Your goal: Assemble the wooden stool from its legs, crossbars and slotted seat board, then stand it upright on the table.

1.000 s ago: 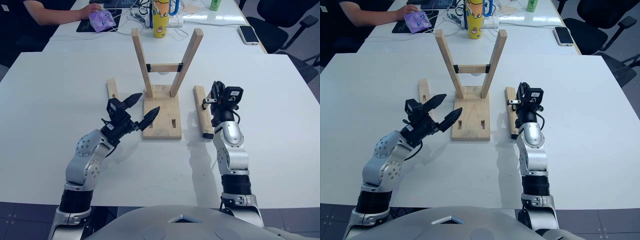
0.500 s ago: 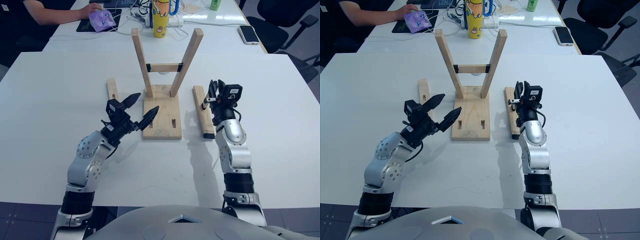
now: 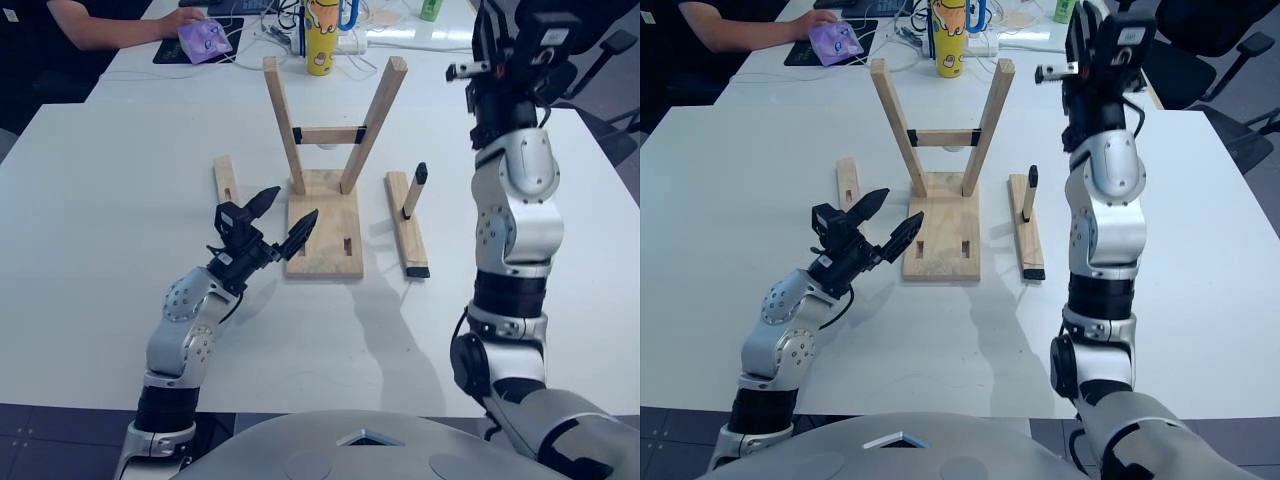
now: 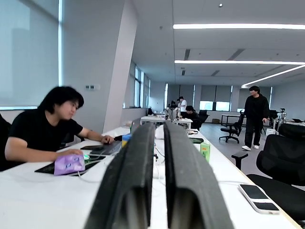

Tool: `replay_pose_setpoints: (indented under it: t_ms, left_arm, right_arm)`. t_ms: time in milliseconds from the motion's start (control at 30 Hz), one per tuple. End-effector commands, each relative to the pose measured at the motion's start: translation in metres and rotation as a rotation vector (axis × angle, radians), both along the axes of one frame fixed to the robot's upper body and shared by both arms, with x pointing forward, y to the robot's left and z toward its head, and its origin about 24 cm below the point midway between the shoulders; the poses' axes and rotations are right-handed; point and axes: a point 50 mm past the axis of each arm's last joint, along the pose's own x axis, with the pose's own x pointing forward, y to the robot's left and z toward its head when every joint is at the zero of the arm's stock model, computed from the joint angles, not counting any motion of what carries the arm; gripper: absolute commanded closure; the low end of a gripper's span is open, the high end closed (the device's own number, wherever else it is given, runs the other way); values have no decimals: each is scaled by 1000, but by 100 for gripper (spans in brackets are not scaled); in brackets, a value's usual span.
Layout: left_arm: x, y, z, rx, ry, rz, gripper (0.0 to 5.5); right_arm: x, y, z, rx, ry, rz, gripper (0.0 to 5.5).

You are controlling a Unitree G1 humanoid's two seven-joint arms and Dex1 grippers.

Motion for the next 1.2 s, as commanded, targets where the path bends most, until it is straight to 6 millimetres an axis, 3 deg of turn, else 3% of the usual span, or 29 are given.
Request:
replay_pose_setpoints:
  t_ms: [33,167,367,433,500,533,600,800,1067,1200]
  left_arm:
    - [4,0,1,7,-19,10,117]
    - [6,1,0,15,-25,23,117]
    - [6,1,0,17,-25,32,117]
    - [7,1,0,14,-25,31,117]
    - [8,1,1,14,-28,25,117]
    - [9,2,2,14,-30,27,117]
    - [10,3,3,11,-31,27,117]
    - [10,9,4,1,-27,46,117]
    - [11,8,3,0,-28,49,117]
    - [11,8,3,-2,-26,52,117]
  right_arm:
    - [10,3,4,2,12,12,549]
    - [13,11,-13,-21,75,38,549]
    - [10,15,-14,-63,38,38,549]
    - [15,9,-57,-91,204,-11,549]
    - [9,-1,-135,-90,563,-35,549]
    - [0,-4,-164,-90,691,-37,549]
    - [-15,-4,-195,-87,844,-8,549]
    - [-1,2,-164,-61,747,18,549]
    - [2,1,-152,-74,688,-4,549]
    - [8,-4,-118,-83,483,-39,549]
